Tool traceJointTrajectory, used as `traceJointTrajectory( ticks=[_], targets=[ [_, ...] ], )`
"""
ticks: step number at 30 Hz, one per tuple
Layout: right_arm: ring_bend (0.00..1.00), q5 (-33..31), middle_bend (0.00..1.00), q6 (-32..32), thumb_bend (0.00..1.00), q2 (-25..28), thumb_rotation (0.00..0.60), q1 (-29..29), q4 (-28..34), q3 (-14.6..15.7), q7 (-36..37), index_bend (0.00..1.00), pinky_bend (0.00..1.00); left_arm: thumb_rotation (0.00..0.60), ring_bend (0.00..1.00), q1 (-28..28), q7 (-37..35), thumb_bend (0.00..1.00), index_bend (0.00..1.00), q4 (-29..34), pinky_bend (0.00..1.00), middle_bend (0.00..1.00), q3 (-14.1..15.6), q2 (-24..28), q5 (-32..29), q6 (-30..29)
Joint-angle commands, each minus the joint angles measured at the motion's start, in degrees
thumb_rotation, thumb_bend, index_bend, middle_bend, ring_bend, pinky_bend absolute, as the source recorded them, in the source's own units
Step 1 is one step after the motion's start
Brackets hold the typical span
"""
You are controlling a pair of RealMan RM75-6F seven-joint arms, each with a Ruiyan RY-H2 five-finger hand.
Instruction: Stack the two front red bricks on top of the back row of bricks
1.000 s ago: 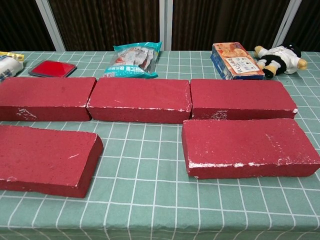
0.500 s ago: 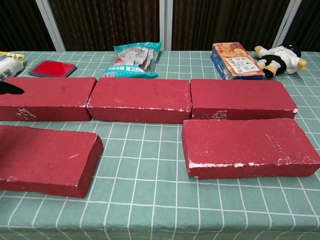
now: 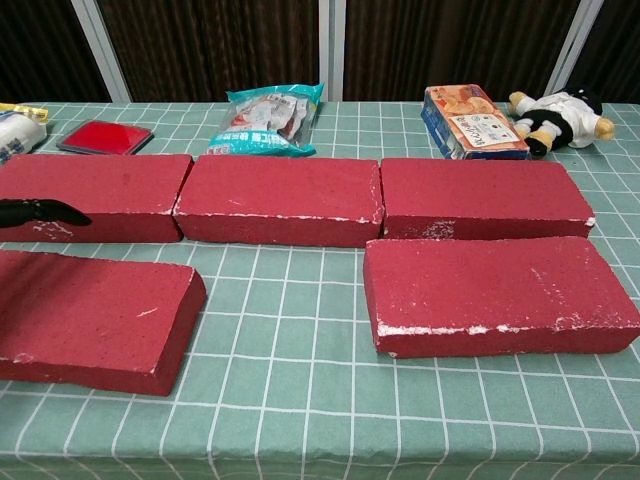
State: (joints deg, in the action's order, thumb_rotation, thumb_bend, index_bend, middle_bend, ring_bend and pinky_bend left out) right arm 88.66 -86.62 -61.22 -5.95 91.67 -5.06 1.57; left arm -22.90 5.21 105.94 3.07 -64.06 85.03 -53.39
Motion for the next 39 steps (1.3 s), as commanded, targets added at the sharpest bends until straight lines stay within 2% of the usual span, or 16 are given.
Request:
traceJointTrajectory(
  ticks=[1, 12, 25, 39],
  targets=[
    [0.00, -0.2, 0.00, 0.1, 0.00, -0.1, 0.600, 0.0, -0.2, 0.0, 0.1, 0.00, 0.00, 0.600, 0.00, -1.3, 0.3, 0.00, 0.00, 0.0, 0.00, 0.00, -0.1, -0.3, -1.3, 1.8],
    [0.00, -0.6, 0.00, 0.9, 0.00, -0.7, 0.600, -0.3, -1.2, 0.2, 1.0, 0.00, 0.00, 0.600, 0.00, -3.3, 1.6, 0.00, 0.00, -0.8, 0.00, 0.00, -0.5, -3.3, -4.9, 3.9],
    [0.00, -0.9, 0.00, 1.2, 0.00, -1.2, 0.600, -0.3, -2.7, 0.4, 3.0, 0.00, 0.00, 0.600, 0.00, -5.3, 7.7, 0.00, 0.00, -1.3, 0.00, 0.00, -1.2, -7.1, -11.7, 4.7],
    [0.00, -1.5, 0.00, 1.9, 0.00, -2.2, 0.600, -0.4, -4.6, 0.5, 4.5, 0.00, 0.00, 0.600, 0.00, -6.5, 8.3, 0.00, 0.00, -2.5, 0.00, 0.00, -1.1, -8.8, -15.5, 4.7]
  ],
)
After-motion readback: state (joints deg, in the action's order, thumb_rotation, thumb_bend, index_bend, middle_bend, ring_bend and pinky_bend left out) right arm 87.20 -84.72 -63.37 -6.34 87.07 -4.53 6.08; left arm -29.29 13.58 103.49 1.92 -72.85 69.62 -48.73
